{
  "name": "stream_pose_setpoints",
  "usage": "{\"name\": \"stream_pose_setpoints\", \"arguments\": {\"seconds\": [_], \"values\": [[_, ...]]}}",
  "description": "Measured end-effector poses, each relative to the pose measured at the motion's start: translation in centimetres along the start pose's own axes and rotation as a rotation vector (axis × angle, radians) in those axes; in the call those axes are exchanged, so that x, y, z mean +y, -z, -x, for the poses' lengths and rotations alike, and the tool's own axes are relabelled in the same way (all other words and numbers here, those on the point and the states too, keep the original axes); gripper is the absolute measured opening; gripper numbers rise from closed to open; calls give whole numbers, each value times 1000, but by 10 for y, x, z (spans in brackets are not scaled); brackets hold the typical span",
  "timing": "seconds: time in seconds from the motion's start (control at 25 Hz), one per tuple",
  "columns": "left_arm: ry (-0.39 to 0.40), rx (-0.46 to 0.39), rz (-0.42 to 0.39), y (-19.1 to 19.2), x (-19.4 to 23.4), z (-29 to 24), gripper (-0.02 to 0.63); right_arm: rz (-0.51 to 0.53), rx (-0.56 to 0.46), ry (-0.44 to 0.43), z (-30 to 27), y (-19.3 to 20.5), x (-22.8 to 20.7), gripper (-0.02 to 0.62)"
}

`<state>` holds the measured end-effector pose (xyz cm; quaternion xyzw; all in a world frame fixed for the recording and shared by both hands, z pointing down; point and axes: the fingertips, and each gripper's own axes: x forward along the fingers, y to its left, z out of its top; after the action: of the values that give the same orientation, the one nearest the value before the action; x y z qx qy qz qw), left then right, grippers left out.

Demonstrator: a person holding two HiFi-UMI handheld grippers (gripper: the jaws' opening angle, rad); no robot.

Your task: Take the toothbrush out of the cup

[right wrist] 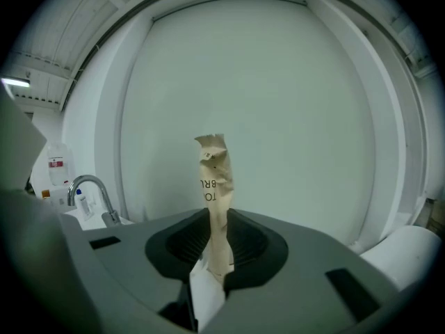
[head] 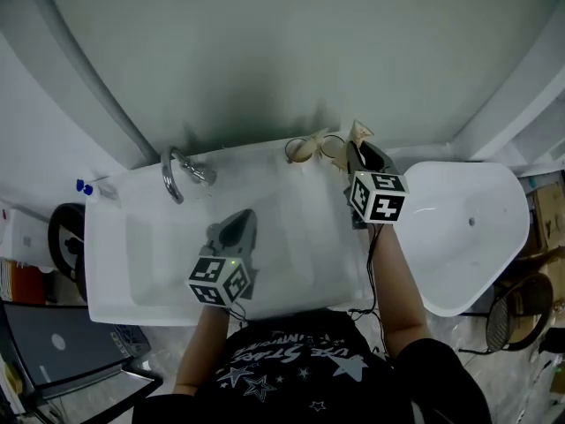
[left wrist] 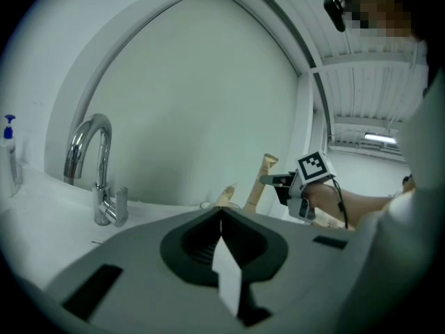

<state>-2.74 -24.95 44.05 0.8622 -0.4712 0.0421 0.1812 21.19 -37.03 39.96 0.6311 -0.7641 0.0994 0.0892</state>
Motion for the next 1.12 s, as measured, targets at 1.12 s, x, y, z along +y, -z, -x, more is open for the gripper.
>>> {"name": "stream_pose_setpoints", "arguments": {"seconds": [1.12], "values": [[66, 95, 38, 52, -17, 43, 18, -17, 607, -108, 53, 183, 7, 79]]}}
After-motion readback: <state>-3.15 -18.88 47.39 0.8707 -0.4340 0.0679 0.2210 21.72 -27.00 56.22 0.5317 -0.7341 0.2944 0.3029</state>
